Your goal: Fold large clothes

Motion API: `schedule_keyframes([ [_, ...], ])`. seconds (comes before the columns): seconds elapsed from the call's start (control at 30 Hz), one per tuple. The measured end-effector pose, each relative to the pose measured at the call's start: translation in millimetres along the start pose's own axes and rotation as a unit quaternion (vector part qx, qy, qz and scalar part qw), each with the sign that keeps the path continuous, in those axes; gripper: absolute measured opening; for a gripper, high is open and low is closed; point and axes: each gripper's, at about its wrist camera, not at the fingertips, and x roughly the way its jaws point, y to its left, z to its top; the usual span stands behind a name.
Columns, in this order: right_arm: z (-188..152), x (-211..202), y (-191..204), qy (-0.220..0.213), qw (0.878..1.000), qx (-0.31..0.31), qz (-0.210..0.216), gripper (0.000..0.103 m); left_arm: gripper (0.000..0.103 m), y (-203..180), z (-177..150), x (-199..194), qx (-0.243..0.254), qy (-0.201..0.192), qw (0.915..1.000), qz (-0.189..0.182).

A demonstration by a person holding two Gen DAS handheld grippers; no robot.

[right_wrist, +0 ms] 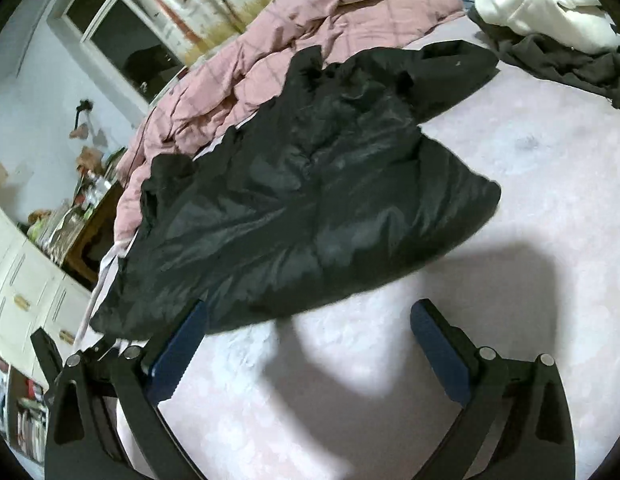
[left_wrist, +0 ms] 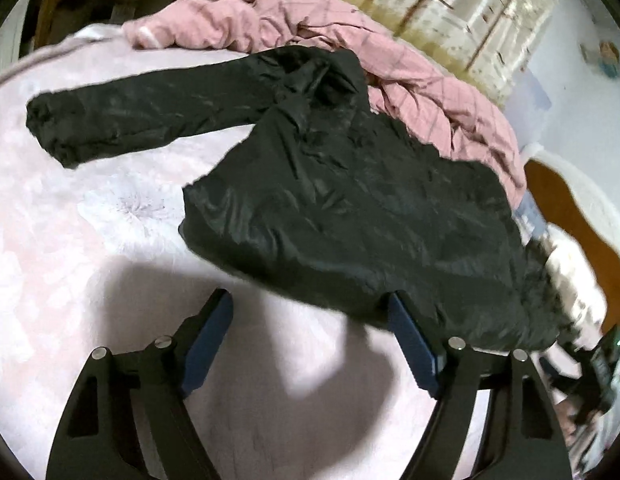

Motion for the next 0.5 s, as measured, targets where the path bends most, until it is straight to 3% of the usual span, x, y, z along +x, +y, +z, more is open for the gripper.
schedule_keyframes([
  [0.1,8.0,5.6,-5.7,-0.01,1.0,0.024,-0.003,0.101,0.078,8.0,12.6,5.1,-0.023,-0.004,0.9995,-0.019],
  [0.23,19.7,16.1,-9.9,-0.017,0.999,0.032,-0.035,0.095,0.077,14.7,29.7,21.8,-0.04,-0.003,0.9991,-0.009],
  [0.33,24.6,20.6,-12.1,-0.024,0.997,0.028,-0.062,0.081,0.057,15.2,39.4,30.3,-0.044,-0.015,0.9989,0.007],
  [0.37,26.0,20.1,-13.0,-0.028,0.997,0.028,-0.07,0.072,0.034,17.7,42.7,33.5,-0.043,-0.013,0.9989,0.015],
  [0.4,26.7,18.7,-14.5,-0.03,0.997,0.028,-0.072,0.06,0.021,19.9,43.4,37.0,-0.047,-0.008,0.9988,0.013],
  [0.43,27.2,18.3,-15.9,-0.029,0.997,0.029,-0.064,0.054,0.017,21.4,42.3,36.4,-0.052,-0.008,0.9986,0.002],
  [0.5,26.0,17.3,-15.8,-0.023,0.999,0.029,-0.036,0.02,0.009,19.7,37.3,23.8,-0.044,-0.027,0.9986,-0.01],
])
